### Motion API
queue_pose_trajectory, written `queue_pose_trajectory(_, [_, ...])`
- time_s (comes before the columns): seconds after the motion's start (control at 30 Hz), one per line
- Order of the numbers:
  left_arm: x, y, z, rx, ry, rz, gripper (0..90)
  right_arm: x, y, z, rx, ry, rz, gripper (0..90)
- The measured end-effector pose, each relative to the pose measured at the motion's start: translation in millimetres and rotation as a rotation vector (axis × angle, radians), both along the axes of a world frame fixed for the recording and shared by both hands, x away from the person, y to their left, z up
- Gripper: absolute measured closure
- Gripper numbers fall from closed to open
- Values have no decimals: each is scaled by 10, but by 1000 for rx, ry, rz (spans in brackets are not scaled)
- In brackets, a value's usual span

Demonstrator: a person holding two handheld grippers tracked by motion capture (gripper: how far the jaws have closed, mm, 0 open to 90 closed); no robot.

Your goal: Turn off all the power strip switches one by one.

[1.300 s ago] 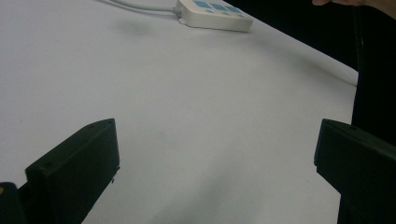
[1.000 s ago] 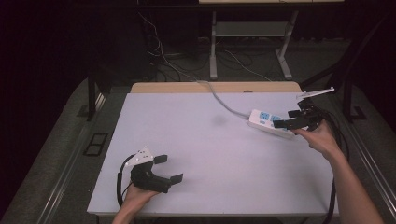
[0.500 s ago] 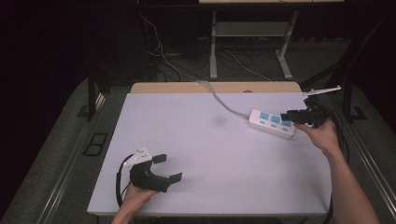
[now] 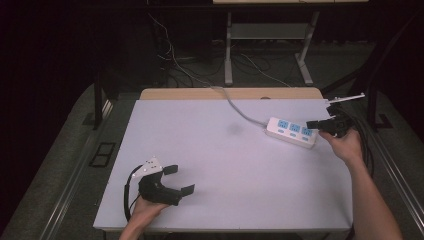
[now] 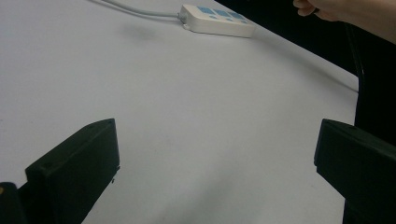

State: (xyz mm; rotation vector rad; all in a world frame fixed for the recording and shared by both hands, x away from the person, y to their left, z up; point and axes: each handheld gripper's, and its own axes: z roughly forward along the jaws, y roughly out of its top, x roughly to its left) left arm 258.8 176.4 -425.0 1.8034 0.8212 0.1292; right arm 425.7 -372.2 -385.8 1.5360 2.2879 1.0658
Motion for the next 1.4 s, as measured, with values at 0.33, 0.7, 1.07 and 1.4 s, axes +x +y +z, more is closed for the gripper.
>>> queue_pose_trajectory(0.33, [6, 7, -4, 2, -1, 1, 0, 36, 20, -136, -17, 44, 7, 900])
queue_pose_trajectory(0.7, [8, -5, -7, 5, -3, -2, 0, 2, 8, -277, -15, 91, 15, 900])
queue_pose_trajectory(1.07, [12, -6, -13, 5, 1, -3, 0, -31, 10, -320, -30, 78, 24, 900])
queue_pose_trajectory(1.4, [-4, -9, -9, 1, 0, -3, 0, -39, 85, -322, -56, 59, 37, 900])
